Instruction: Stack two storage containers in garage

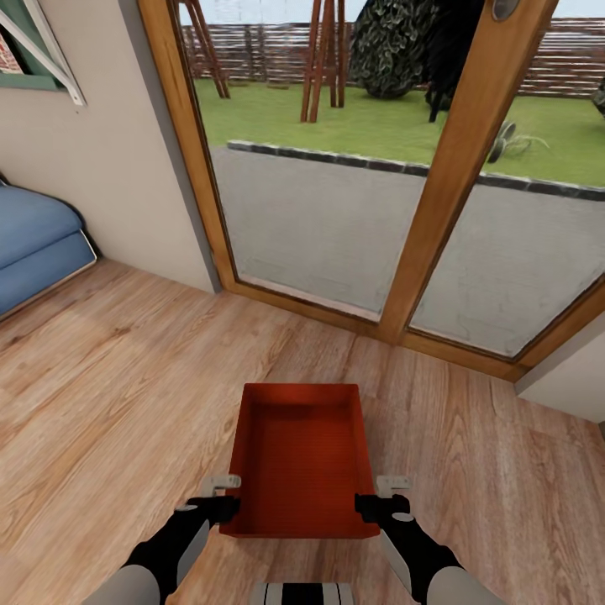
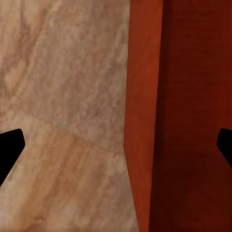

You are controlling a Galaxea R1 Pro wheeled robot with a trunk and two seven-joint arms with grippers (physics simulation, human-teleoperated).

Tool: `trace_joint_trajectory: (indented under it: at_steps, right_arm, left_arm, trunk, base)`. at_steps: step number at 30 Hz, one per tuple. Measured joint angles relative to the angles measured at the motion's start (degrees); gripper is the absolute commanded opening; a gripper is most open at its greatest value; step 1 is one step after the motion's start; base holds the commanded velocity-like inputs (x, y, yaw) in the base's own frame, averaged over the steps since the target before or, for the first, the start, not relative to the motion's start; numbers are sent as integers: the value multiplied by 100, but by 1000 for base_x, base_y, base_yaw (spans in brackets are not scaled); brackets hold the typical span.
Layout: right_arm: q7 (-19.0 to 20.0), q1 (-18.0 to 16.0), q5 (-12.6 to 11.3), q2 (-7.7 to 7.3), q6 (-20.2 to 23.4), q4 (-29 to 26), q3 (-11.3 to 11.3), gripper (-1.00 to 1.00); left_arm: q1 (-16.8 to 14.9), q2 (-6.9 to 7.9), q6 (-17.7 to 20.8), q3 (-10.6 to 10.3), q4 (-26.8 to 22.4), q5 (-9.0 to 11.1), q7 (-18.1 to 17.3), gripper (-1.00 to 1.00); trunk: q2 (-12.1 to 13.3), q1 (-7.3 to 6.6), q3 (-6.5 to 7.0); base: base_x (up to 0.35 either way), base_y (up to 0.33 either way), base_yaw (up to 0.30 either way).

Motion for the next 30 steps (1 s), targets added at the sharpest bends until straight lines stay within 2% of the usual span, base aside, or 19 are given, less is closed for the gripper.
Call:
trace_joint_trajectory:
  at_steps: [14, 20, 30]
  right_arm:
    - [5, 0, 4, -2, 3, 0, 0, 100]
    - [5, 0, 8, 2, 1, 0, 0, 100]
    - [7, 0, 8, -2, -3, 0, 5, 100]
  left_arm:
    - [0, 3, 6, 2, -74, 9, -14, 100]
    - [0, 3, 10, -6, -73, 7, -15, 100]
    - [0, 0, 6, -11, -71, 2, -4, 100]
  trunk:
    - [0, 0, 0]
    - [0, -3, 0]
    - [0, 0, 0]
  base:
    - [0, 0, 0]
    - [221, 0, 0]
    - [24, 0, 0]
